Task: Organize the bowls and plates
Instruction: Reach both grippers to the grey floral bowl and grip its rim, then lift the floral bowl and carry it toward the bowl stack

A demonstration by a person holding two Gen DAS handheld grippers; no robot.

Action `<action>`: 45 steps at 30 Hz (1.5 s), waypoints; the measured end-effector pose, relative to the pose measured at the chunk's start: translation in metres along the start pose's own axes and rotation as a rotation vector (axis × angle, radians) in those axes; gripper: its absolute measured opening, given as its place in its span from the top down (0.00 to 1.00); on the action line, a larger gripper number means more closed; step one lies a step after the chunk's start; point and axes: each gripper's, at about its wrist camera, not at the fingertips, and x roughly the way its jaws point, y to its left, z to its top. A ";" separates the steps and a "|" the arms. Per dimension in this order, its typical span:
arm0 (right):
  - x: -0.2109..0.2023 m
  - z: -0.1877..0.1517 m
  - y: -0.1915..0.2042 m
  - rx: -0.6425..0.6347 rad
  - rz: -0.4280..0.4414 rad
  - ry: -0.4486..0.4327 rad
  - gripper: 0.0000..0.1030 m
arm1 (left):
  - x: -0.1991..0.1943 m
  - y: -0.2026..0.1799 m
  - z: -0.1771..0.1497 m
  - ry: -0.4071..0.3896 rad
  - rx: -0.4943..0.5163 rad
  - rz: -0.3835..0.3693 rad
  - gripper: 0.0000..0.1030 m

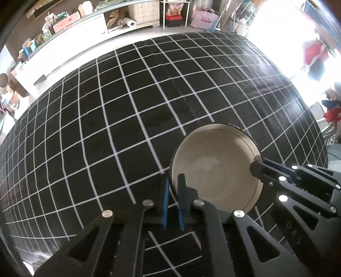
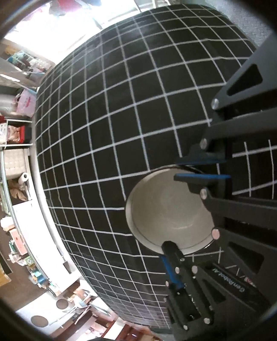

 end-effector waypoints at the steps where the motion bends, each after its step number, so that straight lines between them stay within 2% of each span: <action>1: 0.000 -0.001 0.001 0.004 0.011 0.007 0.90 | -0.001 0.002 -0.002 0.005 -0.003 -0.002 0.94; 6: -0.001 -0.015 0.024 -0.041 0.034 0.021 0.90 | -0.004 0.022 -0.018 0.031 -0.015 0.032 0.94; 17: 0.006 -0.035 0.095 -0.141 0.123 0.073 0.88 | -0.016 0.096 -0.063 0.093 -0.099 0.100 0.95; 20: 0.008 -0.041 0.111 -0.164 0.144 0.090 0.88 | -0.027 0.123 -0.078 0.096 -0.112 0.099 0.95; 27: 0.009 -0.051 0.144 -0.214 0.135 0.109 0.88 | -0.034 0.155 -0.104 0.089 -0.145 0.090 0.95; 35: 0.014 -0.049 0.159 -0.235 0.125 0.129 0.88 | -0.043 0.174 -0.132 0.070 -0.158 0.050 0.94; 45: 0.014 -0.057 0.171 -0.222 0.064 0.137 0.88 | -0.035 0.167 -0.140 0.054 -0.165 0.045 0.95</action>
